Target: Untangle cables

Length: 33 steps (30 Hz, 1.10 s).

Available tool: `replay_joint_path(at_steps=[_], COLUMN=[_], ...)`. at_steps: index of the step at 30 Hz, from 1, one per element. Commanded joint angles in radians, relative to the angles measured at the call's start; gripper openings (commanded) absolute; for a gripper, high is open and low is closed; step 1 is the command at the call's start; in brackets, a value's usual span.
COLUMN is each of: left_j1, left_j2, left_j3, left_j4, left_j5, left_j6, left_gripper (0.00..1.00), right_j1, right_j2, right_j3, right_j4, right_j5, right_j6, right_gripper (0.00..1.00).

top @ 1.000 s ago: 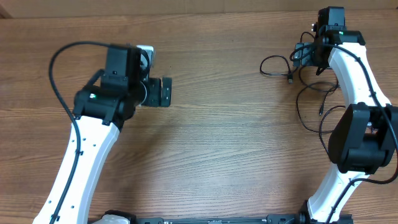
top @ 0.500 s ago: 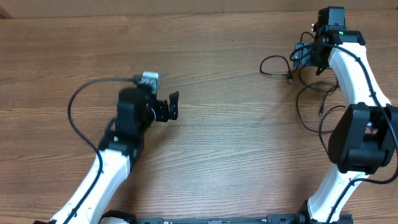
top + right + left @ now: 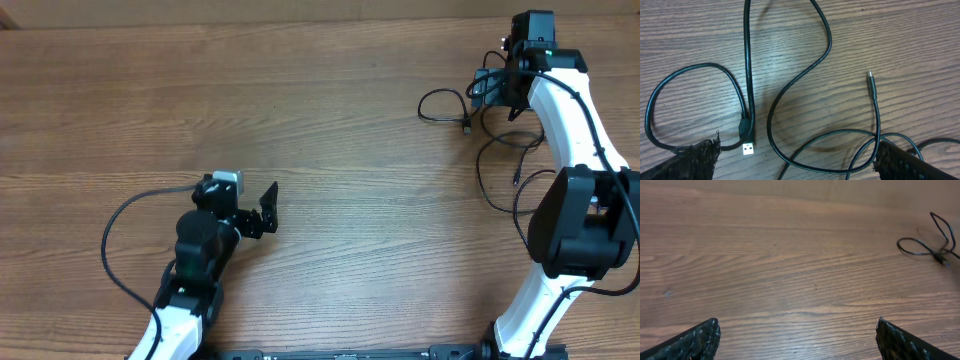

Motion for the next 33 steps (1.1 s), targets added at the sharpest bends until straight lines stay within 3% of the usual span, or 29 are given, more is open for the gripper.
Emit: replay_joint_path(at_steps=[1, 7, 15, 22, 26, 33], left_j1=[0.019, 0.029, 0.053, 0.058, 0.079, 0.18], left_j2=[-0.073, -0.189, -0.383, -0.834, -1.002, -1.005], left_j3=[-0.086, -0.222, -0.219, -0.219, -0.219, -0.219], left_j4=[0.042, 0.156, -0.076, -0.498, -0.5, -0.503], left_j5=[0.006, -0.016, -0.062, -0.143, -0.141, -0.135], left_j6=[-0.026, -0.051, -0.053, -0.013, 0.089, 0.102], left_gripper=[1.0, 0.99, 1.0, 1.0, 1.0, 1.0], right_j1=[-0.003, -0.003, -0.003, -0.003, -0.003, -0.003], right_j2=[0.013, 0.013, 0.013, 0.013, 0.013, 0.013], right_j3=[0.005, 0.005, 0.005, 0.005, 0.005, 0.005], right_j4=[0.003, 0.003, 0.003, 0.003, 0.003, 0.003], right_j5=[-0.002, -0.002, -0.002, -0.002, -0.002, -0.002], right_j6=[0.002, 0.002, 0.002, 0.002, 0.002, 0.002], right_gripper=[1.0, 1.0, 1.0, 1.0, 1.0, 1.0])
